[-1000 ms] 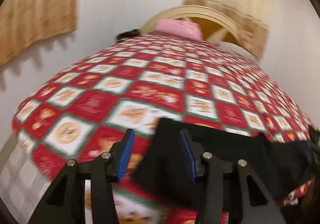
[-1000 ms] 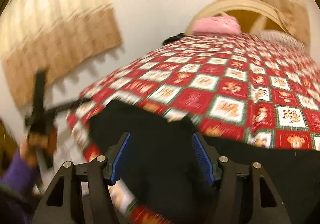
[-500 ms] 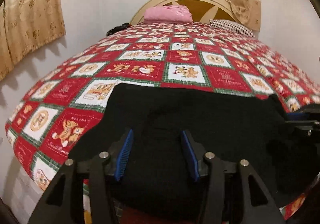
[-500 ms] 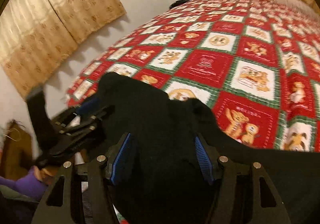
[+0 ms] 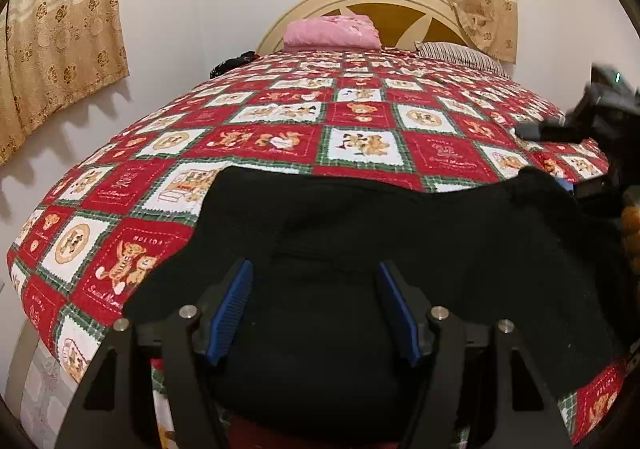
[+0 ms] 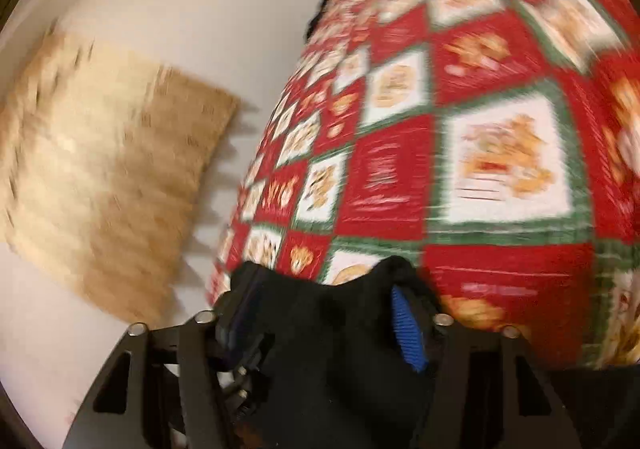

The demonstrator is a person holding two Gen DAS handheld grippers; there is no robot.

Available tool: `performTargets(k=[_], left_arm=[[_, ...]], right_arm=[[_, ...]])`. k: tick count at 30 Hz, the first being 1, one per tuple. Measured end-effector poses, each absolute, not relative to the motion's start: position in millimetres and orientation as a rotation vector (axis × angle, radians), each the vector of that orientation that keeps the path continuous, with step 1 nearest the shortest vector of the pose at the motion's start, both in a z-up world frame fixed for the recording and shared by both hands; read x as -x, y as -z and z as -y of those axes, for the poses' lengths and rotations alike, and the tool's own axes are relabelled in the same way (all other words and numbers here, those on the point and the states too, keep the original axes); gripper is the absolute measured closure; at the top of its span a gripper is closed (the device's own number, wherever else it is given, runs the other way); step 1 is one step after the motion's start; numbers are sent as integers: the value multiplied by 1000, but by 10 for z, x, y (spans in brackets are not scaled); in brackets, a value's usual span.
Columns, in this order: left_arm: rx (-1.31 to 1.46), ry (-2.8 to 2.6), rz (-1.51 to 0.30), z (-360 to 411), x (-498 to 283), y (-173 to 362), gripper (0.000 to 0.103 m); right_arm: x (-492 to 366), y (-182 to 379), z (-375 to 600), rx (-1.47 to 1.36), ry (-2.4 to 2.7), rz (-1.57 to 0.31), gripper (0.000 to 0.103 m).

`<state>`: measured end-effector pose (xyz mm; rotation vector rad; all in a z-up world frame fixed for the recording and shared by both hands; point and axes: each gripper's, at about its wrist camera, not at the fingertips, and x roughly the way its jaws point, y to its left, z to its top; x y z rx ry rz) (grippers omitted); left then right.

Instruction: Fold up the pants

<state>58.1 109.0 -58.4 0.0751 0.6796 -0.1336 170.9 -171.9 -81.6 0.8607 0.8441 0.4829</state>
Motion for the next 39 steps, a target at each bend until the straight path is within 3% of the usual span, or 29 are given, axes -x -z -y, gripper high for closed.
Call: performTargets(k=[2, 9, 15, 18, 19, 20, 21, 22, 26, 28, 30, 35, 37, 39], left_arm=[[-81, 134, -676, -1091, -569, 589, 35], [-82, 139, -662, -1098, -559, 598, 34], [-77, 136, -679, -1092, -581, 578, 34], [-73, 142, -684, -1103, -588, 572, 33], [-75, 139, -684, -1097, -588, 573, 33], [-73, 135, -687, -1092, -591, 572, 33], [-71, 132, -690, -1090, -596, 570, 33], [-69, 130, -694, -1089, -602, 566, 33], [-72, 127, -699, -1086, -609, 568, 32], [-75, 125, -701, -1079, -617, 567, 31], [-78, 122, -701, -1075, -619, 569, 31], [-88, 112, -706, -1061, -647, 569, 28], [-87, 110, -707, -1062, -650, 569, 27], [-88, 110, -706, -1064, -649, 570, 27]], right_arm=[[-1721, 964, 1852, -908, -468, -876, 83], [-1262, 508, 2155, -727, -180, -771, 83], [-990, 563, 1999, -463, 75, -925, 83], [-719, 196, 2239, -434, 253, -795, 83], [-607, -25, 2366, -370, 376, -725, 81], [-541, -179, 2474, -328, 454, -675, 58], [-488, -314, 2617, -277, 551, -634, 21], [-459, -423, 2756, -223, 661, -606, 10], [-567, -560, 3432, -57, 1004, -629, 9], [-691, -471, 3790, -15, 1097, -725, 12], [-754, -342, 4067, 1, 1155, -782, 33], [-822, 81, 4617, -90, 1177, -1006, 36], [-732, 151, 4669, -182, 1137, -1005, 51], [-655, 166, 4669, -266, 1084, -997, 80]])
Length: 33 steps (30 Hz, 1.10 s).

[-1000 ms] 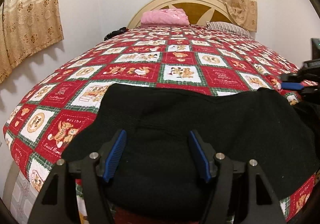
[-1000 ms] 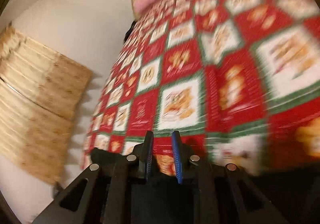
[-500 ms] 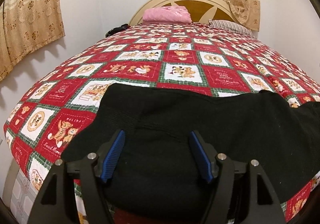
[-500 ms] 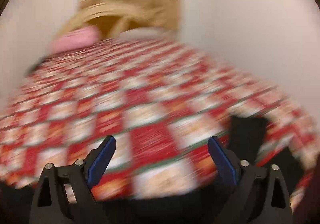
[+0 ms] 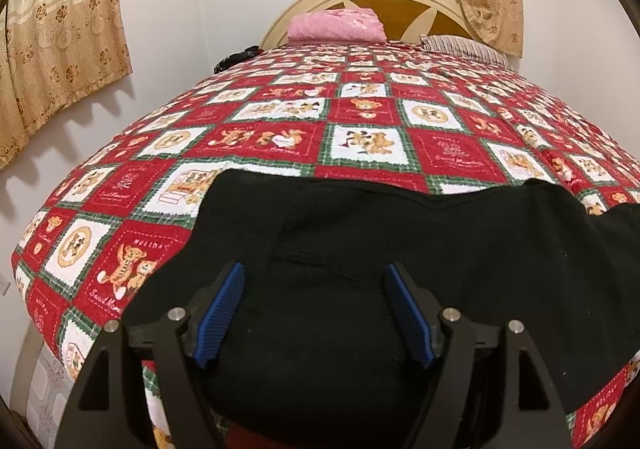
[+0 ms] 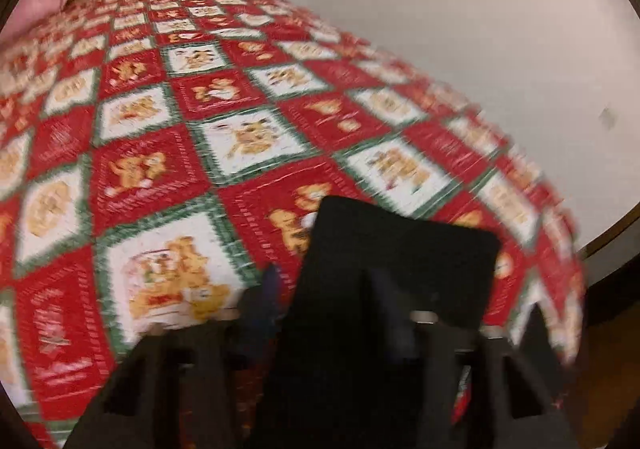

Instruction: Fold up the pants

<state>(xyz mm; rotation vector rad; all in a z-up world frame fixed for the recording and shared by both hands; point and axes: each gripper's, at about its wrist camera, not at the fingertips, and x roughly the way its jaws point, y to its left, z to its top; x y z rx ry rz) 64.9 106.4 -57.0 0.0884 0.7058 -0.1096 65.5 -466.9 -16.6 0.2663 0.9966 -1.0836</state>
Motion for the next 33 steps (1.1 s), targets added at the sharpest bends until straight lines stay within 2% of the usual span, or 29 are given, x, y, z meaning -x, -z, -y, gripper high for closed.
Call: performTargets(k=[2, 5, 8, 13, 17, 27, 33], left_arm=[[-89, 110, -704, -1066, -651, 570, 27], [-89, 112, -705, -1062, -649, 574, 27], [-88, 114, -704, -1060, -650, 575, 26], [-88, 110, -704, -1060, -652, 576, 26], [-85, 103, -708, -1055, -672, 565, 24], [-98, 106, -720, -1052, -703, 559, 23], [-113, 123, -745, -1048, -744, 516, 22]], right_arm=[[-643, 134, 4624, -217, 1095, -1016, 97], [-491, 2, 4615, -259, 1027, -969, 98], [-65, -256, 4640, -425, 886, -797, 98], [991, -682, 4483, -528, 773, -490, 98], [1765, -696, 4414, -620, 741, -334, 98], [2588, 203, 4464, -804, 705, -327, 97], [2928, 245, 4502, -818, 866, -318, 95]])
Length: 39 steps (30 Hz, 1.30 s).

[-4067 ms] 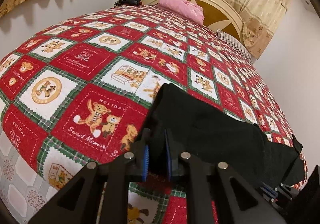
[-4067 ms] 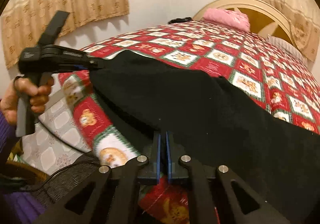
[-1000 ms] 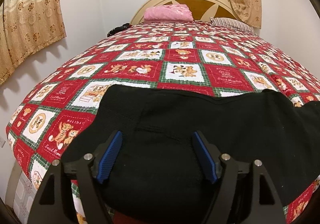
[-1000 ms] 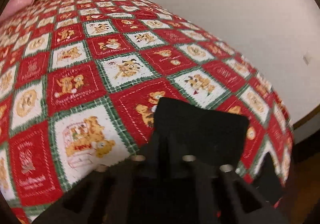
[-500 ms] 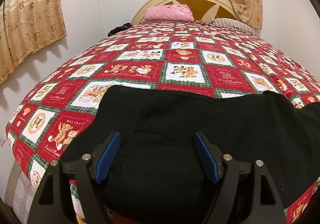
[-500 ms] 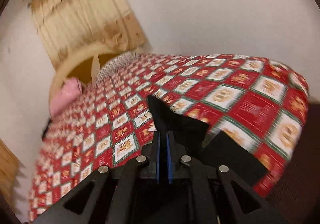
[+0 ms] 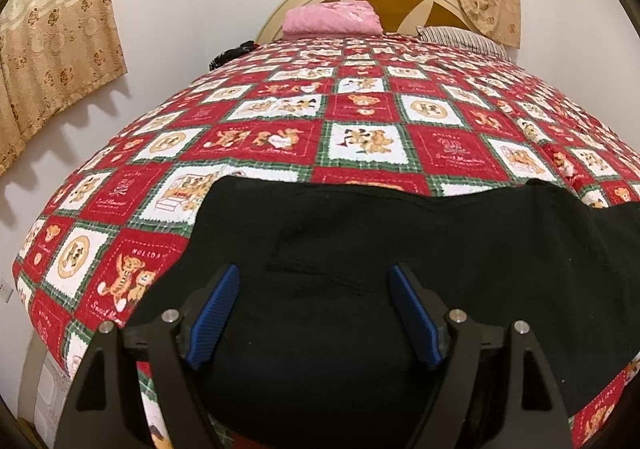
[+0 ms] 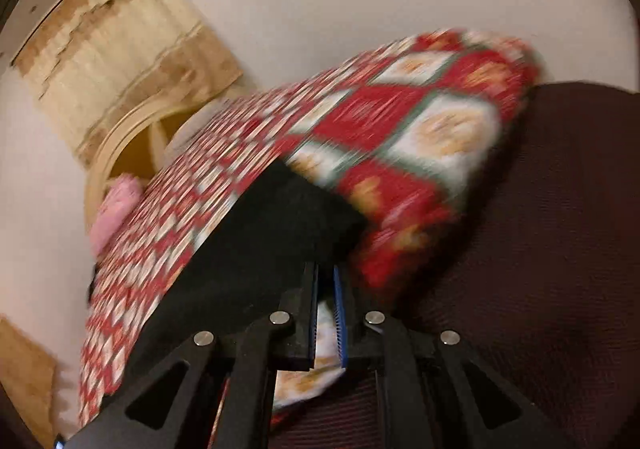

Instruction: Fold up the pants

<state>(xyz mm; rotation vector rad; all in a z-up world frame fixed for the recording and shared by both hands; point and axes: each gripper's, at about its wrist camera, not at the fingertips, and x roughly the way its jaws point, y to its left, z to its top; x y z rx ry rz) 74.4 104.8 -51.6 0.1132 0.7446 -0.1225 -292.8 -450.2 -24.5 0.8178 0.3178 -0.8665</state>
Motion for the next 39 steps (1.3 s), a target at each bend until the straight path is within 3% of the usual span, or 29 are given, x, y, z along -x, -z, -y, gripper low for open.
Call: performTargets(k=[4, 5, 8, 9, 12, 14, 17, 21, 24, 32, 37, 38, 39], left_arm=[[-81, 186, -736, -1053, -654, 364, 22], [-77, 205, -725, -1031, -619, 328, 22], [-95, 259, -695, -893, -519, 211, 22], [-105, 271, -685, -833, -483, 179, 22], [-85, 312, -691, -716, -407, 152, 22], [-57, 348, -727, -650, -393, 208, 22], [-69, 352, -762, -565, -397, 307, 22], [-91, 328, -789, -542, -420, 397, 22], [-80, 306, -808, -576, -455, 446, 22], [-88, 293, -809, -580, -437, 476, 22], [-86, 296, -808, -595, -447, 478, 22], [-88, 294, -807, -593, -446, 476, 22], [-91, 295, -806, -593, -449, 476, 22]], right_arm=[[3002, 5, 4445, -734, 898, -278, 95], [2947, -44, 4445, -714, 882, -290, 89], [2711, -170, 4580, -628, 867, -345, 35], [2680, -184, 4633, -614, 863, -342, 33], [2443, -213, 4851, -556, 834, -370, 35], [2267, -158, 4986, -501, 849, -443, 48], [2070, -31, 5137, -470, 835, -535, 53], [1925, 35, 5123, -414, 773, -578, 88], [1823, 8, 5068, -332, 790, -624, 95], [1847, -301, 5002, -284, 811, -493, 97], [1660, -17, 5220, -311, 797, -622, 96], [1681, 17, 5242, -331, 792, -615, 91], [1748, 7, 5264, -363, 806, -583, 75]])
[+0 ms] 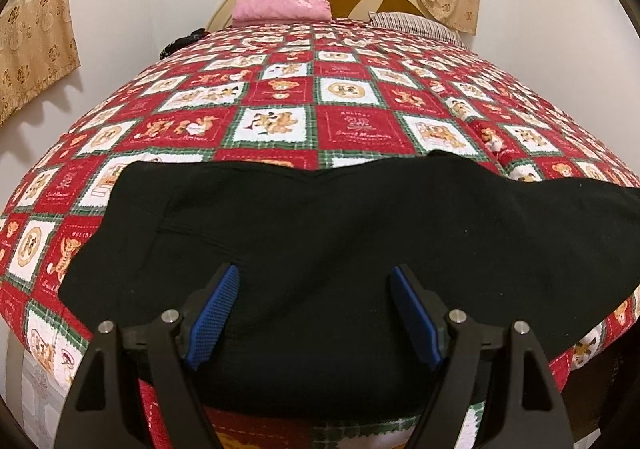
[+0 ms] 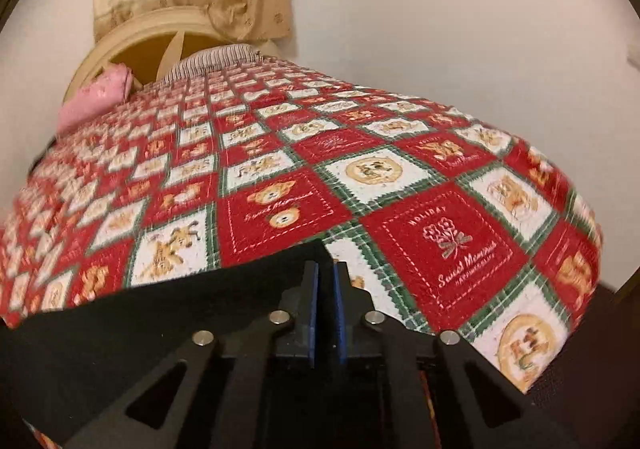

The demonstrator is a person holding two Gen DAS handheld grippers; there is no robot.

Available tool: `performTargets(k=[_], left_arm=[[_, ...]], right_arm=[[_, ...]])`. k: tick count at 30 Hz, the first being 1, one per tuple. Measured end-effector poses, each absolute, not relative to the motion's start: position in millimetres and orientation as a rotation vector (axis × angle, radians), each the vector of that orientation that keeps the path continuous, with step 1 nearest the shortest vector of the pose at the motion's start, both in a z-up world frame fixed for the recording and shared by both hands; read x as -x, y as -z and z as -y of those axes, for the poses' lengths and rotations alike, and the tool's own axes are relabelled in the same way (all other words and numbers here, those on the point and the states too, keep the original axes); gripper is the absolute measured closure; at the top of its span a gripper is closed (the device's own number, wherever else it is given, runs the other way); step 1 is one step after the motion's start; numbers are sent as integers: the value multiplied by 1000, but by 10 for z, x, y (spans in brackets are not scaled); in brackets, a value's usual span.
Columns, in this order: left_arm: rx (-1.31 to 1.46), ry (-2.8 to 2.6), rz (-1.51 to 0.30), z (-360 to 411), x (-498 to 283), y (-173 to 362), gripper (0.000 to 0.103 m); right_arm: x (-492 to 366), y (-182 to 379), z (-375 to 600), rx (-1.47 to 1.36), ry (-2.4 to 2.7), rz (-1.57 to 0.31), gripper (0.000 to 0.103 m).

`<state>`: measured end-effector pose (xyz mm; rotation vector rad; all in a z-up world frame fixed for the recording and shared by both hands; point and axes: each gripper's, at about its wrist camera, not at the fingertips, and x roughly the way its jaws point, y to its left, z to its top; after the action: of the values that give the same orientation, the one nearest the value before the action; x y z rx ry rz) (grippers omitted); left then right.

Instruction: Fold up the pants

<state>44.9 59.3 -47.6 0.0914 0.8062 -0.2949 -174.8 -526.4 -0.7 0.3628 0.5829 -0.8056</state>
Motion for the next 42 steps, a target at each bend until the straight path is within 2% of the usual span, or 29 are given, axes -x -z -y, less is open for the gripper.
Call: performTargets(k=[2, 6, 13, 19, 20, 23, 24, 26, 28, 30, 36, 42], left_arm=[[-95, 295, -803, -600, -451, 481, 22], [-98, 294, -791, -598, -447, 492, 22], [-88, 301, -788, -602, -450, 507, 21], [-82, 311, -776, -654, -380, 489, 21], [-78, 311, -775, -668, -370, 485, 21], [-67, 310, -777, -699, -368, 478, 21], [-62, 311, -777, -703, -373, 478, 21], [-63, 310, -777, -692, -379, 484, 21], [-77, 309, -778, -691, -379, 487, 21], [-88, 309, -776, -686, -371, 485, 21], [-84, 325, -787, -702, -383, 465, 21], [-95, 368, -779, -611, -347, 399, 21]], right_arm=[[1941, -67, 5289, -454, 916, -523, 54], [2385, -213, 4787, -537, 879, -305, 54], [2297, 122, 3723, -643, 565, -391, 54], [1942, 378, 3548, -636, 508, -458, 55], [1905, 366, 3554, -627, 505, -456, 58], [1793, 350, 3537, -643, 473, -478, 80], [1776, 359, 3520, -642, 469, -486, 84], [1726, 392, 3477, -623, 455, -505, 84], [1707, 440, 3459, -611, 463, -527, 97], [1736, 421, 3477, -606, 458, -535, 100], [1892, 428, 3505, -595, 469, -574, 100], [2070, 409, 3577, -659, 502, -519, 99]])
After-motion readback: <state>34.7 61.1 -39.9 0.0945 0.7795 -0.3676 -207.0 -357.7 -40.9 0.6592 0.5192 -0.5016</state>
